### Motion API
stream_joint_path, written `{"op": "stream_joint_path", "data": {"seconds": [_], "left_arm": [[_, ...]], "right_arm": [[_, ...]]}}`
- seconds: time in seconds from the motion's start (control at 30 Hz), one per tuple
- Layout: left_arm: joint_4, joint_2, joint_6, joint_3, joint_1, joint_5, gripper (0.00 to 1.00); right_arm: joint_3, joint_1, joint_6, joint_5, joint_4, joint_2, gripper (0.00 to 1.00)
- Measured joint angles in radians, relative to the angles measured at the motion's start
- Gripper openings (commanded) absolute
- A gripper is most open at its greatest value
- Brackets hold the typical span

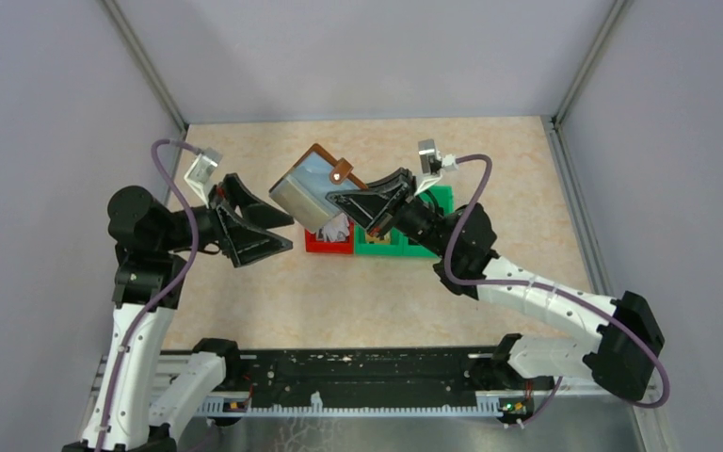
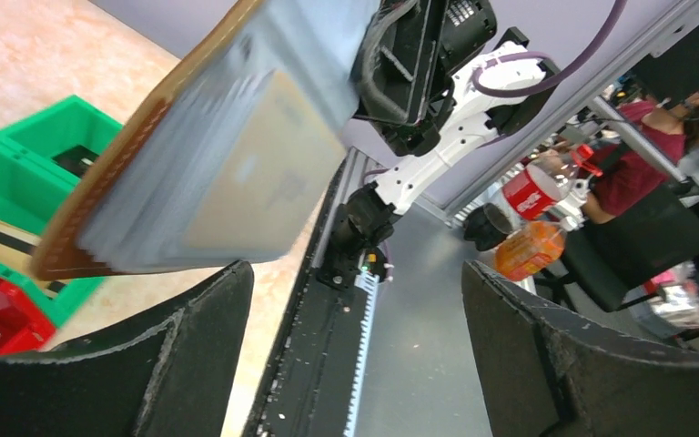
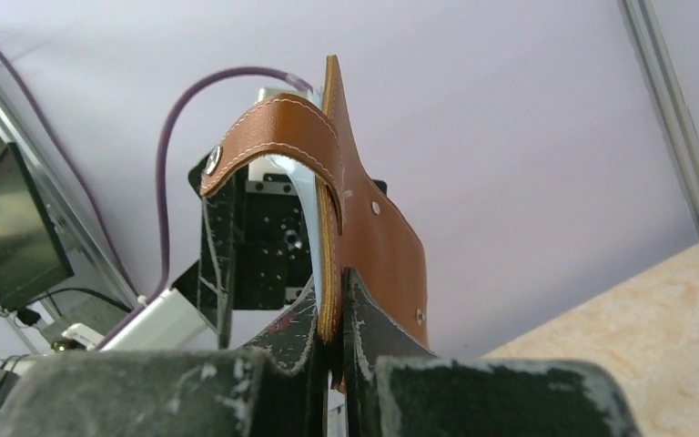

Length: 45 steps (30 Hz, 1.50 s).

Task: Take the credit cards out of the card holder
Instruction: Open the card holder.

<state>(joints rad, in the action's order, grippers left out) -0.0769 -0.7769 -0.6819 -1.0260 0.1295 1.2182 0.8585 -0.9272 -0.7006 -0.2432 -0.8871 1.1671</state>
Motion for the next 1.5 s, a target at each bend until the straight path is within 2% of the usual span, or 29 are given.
{"op": "stream_joint_path", "data": {"seconds": [0.2,0.4,0.67,0.83,1.0,1.23,1.5], "left_arm": [[-0.064,0.029,0.119,-0.002,0.0,-0.048,0.65],[-0.159,0.04,0.278,-0.03,0.0,-0.117,0.52],[-0.189,0.053,0.338,-0.038,0.0,-0.195,0.5],[-0.201,0.051,0.345,-0.038,0.0,-0.232,0.42],[-0.217,0.05,0.358,-0.038,0.0,-0.292,0.42],[-0.219,0.039,0.345,-0.038,0.0,-0.286,0.43],[-0.248,0.035,0.372,-0.045,0.0,-0.202,0.46]], "right_arm": [[-0.009,0.0,-0.018,0.012,-0.027,-0.035,0.0],[-0.009,0.001,-0.018,0.006,-0.026,-0.048,0.0],[-0.009,0.001,-0.027,-0.026,-0.008,-0.048,0.0],[-0.008,0.001,-0.035,-0.046,-0.003,-0.048,0.0],[-0.007,0.001,-0.037,-0.058,-0.002,-0.048,0.0],[-0.006,0.001,-0.044,-0.07,-0.002,-0.046,0.0],[-0.006,0.001,-0.042,-0.077,0.003,-0.046,0.0]]}}
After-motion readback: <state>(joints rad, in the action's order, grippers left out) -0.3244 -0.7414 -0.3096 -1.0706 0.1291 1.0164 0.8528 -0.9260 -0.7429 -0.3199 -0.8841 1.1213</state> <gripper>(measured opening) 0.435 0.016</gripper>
